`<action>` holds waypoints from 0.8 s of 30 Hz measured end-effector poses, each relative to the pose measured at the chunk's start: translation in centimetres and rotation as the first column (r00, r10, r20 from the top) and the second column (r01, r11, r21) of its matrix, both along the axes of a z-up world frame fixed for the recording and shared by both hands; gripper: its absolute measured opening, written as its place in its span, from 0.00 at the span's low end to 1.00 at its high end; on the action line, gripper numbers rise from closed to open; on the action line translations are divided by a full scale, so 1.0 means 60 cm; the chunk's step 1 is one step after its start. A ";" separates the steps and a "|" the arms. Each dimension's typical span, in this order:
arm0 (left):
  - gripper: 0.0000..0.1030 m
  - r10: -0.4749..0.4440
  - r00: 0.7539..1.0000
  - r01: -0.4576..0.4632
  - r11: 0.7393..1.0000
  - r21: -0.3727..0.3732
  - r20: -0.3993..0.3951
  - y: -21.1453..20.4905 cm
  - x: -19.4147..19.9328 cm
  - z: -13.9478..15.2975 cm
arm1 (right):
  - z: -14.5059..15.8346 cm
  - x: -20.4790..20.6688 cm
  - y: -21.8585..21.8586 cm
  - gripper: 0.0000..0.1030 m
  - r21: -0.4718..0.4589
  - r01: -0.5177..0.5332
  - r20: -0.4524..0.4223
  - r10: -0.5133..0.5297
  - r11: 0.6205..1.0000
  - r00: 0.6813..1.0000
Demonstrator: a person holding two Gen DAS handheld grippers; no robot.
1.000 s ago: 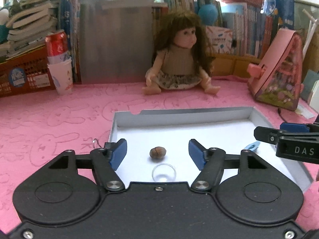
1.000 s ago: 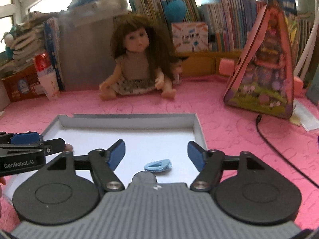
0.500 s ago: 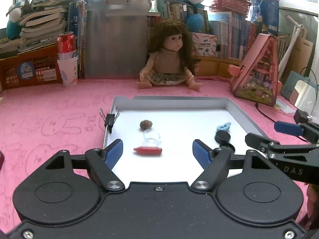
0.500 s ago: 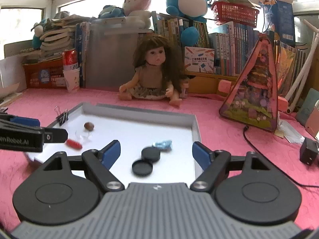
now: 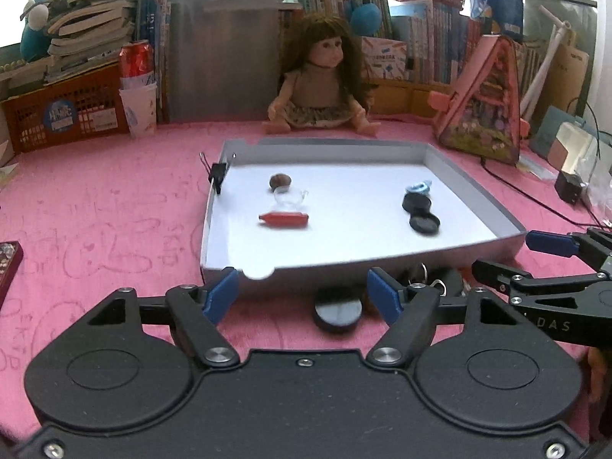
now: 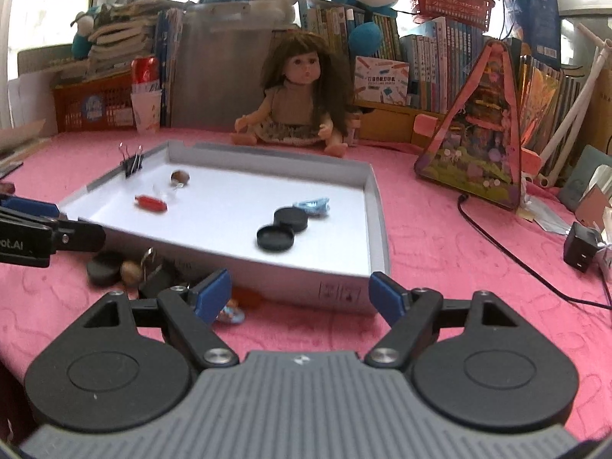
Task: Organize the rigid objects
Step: 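Move the left tool to a black round lid while the right tool approaches the blue dish of figures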
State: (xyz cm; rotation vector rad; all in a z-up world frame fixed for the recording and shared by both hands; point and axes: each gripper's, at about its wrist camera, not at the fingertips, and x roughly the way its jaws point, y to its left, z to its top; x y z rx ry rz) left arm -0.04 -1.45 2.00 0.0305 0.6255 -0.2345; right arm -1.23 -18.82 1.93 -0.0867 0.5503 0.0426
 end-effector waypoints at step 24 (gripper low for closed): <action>0.45 -0.022 0.999 0.024 0.999 0.037 -0.046 -0.027 -0.008 -0.032 | -0.030 0.007 0.048 0.84 0.012 -0.067 -0.034 0.067 0.998 0.997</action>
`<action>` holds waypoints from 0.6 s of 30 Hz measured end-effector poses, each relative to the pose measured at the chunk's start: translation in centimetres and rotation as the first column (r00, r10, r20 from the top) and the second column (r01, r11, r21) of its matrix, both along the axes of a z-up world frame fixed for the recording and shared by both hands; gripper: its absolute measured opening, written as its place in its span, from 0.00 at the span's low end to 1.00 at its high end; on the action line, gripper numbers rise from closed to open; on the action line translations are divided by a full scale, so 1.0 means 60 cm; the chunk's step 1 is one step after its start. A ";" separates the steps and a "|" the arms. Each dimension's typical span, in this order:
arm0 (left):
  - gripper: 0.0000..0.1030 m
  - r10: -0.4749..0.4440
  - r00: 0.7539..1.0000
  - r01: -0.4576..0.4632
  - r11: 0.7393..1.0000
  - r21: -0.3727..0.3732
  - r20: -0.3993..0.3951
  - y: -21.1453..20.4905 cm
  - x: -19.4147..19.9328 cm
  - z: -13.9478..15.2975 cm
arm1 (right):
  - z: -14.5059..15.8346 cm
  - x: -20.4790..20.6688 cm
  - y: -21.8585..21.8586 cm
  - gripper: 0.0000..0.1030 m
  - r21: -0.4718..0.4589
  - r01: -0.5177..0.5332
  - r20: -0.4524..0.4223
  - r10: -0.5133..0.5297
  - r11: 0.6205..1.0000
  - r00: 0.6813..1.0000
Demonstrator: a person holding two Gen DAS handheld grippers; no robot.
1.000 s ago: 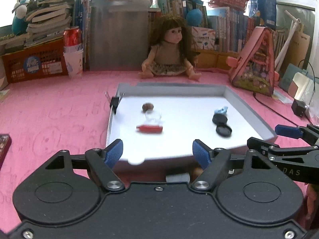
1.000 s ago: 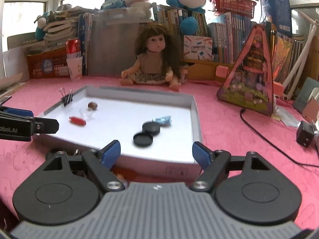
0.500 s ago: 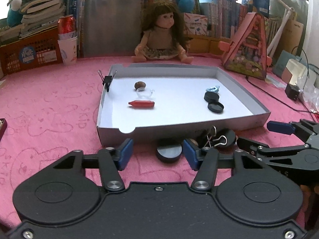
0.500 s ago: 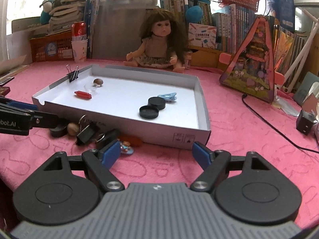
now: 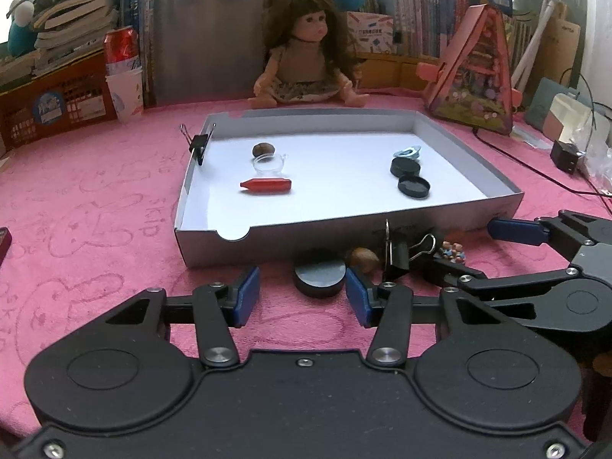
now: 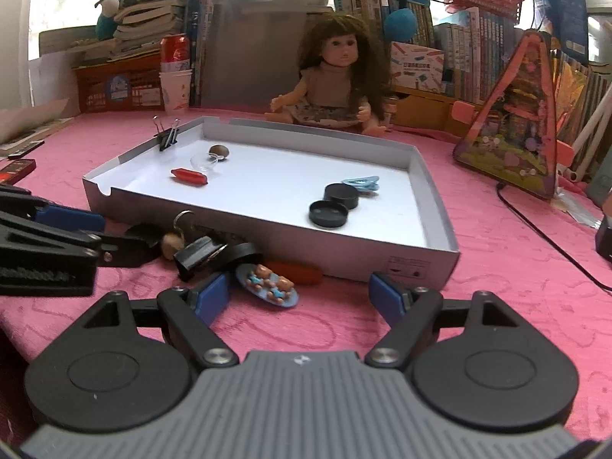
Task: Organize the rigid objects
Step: 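Move the left tool to a black round lid while the right tool approaches the blue dish of figures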
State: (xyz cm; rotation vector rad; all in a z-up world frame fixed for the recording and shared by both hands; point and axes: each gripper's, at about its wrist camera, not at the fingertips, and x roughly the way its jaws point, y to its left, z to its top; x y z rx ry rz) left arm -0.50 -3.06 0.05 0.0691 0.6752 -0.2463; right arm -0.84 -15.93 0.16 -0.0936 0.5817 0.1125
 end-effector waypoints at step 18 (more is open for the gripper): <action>0.44 0.070 0.997 -0.071 0.997 0.009 0.008 0.023 0.006 -0.004 | -0.001 -0.010 -0.048 0.84 -0.002 0.111 -0.008 -0.111 0.994 0.994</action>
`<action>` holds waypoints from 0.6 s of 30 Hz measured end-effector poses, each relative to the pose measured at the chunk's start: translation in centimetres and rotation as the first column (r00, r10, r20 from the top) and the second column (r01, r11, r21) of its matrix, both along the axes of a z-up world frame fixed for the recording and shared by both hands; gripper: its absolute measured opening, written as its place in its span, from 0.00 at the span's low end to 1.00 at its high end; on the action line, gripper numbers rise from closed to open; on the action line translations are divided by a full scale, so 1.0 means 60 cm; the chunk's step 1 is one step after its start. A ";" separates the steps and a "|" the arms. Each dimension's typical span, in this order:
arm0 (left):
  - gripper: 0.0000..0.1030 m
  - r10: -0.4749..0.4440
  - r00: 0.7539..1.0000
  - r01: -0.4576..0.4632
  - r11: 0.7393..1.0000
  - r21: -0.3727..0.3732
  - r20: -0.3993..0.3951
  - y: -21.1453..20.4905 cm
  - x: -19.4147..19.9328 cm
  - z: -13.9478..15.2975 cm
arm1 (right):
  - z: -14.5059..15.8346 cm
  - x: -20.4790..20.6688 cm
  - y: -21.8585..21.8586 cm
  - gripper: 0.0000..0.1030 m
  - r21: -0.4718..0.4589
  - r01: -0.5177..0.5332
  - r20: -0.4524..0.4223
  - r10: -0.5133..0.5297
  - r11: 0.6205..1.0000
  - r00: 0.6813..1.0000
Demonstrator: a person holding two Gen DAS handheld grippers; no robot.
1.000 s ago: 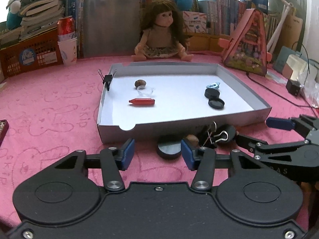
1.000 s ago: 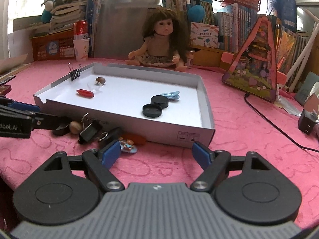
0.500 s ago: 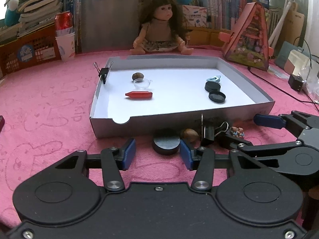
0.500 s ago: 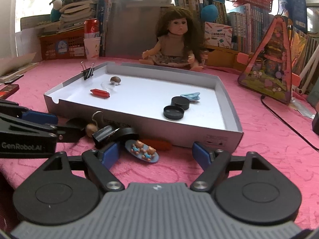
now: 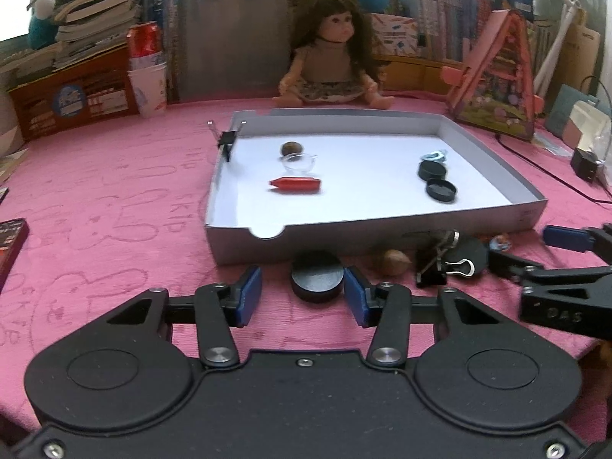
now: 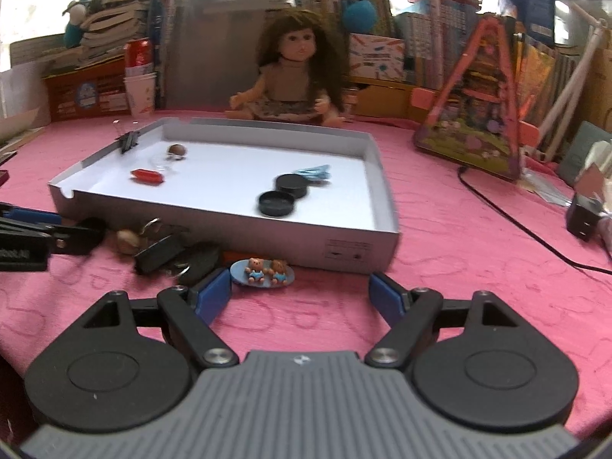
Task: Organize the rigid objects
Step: 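Move the left tool to a black round lid while the right tool approaches the blue dish of figures, then close the left tool on the black lid while the right tool grips the blue dish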
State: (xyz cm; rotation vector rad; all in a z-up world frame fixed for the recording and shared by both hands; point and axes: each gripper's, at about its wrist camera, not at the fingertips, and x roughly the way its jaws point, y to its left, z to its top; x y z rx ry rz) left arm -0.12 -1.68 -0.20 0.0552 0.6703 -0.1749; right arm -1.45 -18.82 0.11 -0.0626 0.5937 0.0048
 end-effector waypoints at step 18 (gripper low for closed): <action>0.45 0.015 1.000 -0.015 1.000 0.007 -0.003 -0.004 0.001 -0.008 | 0.001 0.011 0.010 0.74 -0.039 -0.103 0.018 0.103 0.994 0.994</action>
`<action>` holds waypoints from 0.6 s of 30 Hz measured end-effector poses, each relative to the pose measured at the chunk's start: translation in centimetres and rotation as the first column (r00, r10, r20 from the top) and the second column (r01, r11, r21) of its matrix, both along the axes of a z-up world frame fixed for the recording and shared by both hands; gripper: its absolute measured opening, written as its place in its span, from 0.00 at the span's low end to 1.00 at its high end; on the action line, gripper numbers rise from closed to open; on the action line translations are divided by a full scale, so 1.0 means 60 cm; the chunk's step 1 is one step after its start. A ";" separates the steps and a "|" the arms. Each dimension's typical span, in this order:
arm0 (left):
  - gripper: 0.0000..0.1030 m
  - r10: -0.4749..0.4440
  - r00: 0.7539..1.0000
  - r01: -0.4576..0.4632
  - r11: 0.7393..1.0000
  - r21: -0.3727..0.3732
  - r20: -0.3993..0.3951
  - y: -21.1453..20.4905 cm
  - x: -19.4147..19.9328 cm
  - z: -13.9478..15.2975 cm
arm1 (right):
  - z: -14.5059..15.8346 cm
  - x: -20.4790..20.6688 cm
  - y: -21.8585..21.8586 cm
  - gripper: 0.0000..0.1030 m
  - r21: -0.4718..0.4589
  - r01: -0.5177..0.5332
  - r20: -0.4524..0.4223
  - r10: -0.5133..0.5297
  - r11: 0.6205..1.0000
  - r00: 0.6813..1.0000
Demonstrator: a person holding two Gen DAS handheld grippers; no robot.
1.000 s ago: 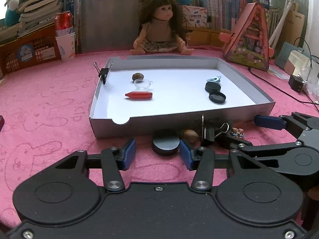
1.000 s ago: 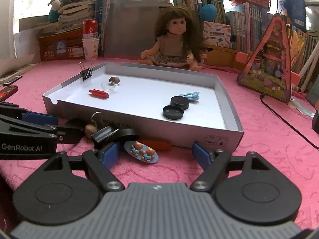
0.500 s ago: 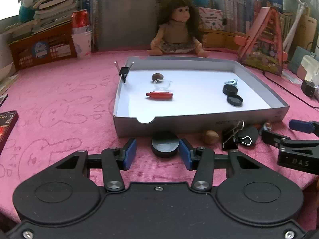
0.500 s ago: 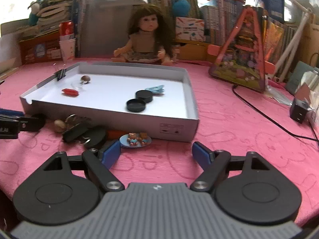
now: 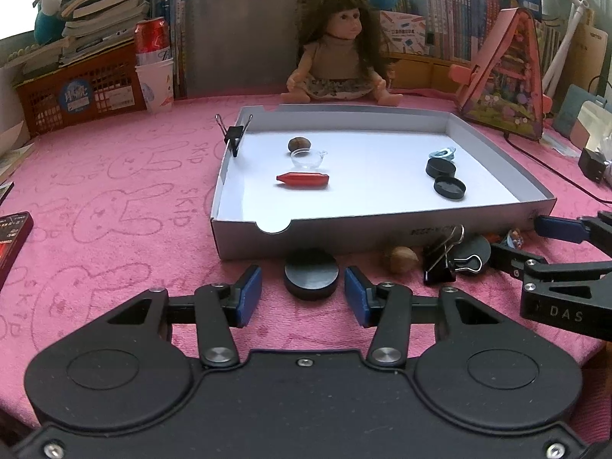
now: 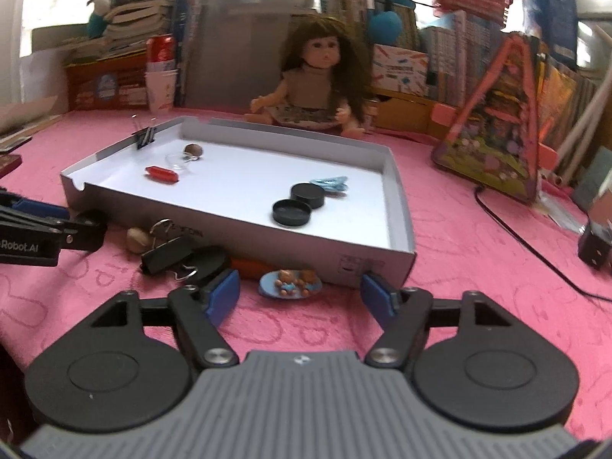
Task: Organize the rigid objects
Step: 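Close the left tool on the black lid while the right tool grips the blue dish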
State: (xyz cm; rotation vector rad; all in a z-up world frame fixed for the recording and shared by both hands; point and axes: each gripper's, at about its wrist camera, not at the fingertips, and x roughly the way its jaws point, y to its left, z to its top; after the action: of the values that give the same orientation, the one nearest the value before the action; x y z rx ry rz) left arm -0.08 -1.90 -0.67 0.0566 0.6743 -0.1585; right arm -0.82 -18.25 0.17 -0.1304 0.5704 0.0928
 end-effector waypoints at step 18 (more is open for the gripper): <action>0.28 -0.002 1.000 0.002 1.000 0.002 0.009 0.001 -0.003 0.001 | 0.001 -0.001 0.008 0.38 0.011 -0.104 -0.015 0.104 0.994 0.994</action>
State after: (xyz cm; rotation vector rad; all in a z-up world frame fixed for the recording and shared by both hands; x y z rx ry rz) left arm -0.26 -1.81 -0.60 0.0600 0.6652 -0.1589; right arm -0.90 -17.74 0.24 -0.1497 0.5783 0.1984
